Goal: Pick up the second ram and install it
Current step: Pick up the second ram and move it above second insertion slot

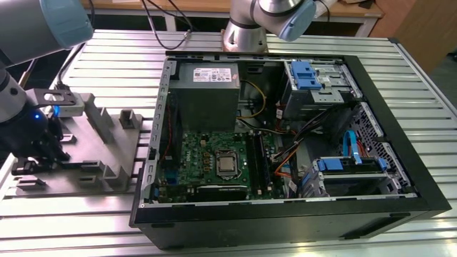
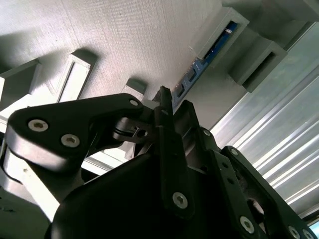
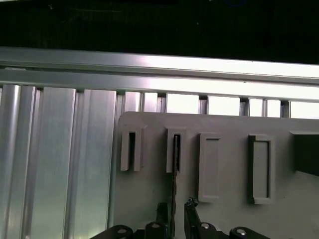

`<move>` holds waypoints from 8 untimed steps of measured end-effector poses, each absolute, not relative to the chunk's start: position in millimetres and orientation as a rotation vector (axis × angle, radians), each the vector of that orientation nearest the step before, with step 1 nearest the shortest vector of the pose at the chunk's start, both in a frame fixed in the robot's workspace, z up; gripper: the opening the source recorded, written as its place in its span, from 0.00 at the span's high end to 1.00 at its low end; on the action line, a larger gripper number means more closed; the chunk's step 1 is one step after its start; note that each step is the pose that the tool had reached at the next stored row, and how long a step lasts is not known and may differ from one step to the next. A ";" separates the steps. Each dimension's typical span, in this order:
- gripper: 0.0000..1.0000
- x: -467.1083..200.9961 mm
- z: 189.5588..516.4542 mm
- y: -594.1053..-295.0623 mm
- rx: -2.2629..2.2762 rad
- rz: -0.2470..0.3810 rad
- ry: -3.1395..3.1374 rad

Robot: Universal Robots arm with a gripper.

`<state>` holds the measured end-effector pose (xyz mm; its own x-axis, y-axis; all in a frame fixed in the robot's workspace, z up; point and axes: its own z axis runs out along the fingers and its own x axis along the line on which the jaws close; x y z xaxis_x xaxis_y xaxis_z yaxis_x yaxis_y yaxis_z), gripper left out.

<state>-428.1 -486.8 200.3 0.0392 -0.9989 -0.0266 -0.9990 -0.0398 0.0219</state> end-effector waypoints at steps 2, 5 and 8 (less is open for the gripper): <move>0.73 -428.0 201.2 -486.8 -2.262 0.054 2.175; 0.73 -428.0 201.5 -486.8 -2.262 0.054 2.175; 0.74 -428.0 201.8 -486.8 -2.262 0.054 2.175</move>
<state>-428.0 -486.8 201.8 0.0392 -0.9989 -0.0268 -0.9990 -0.0398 0.0217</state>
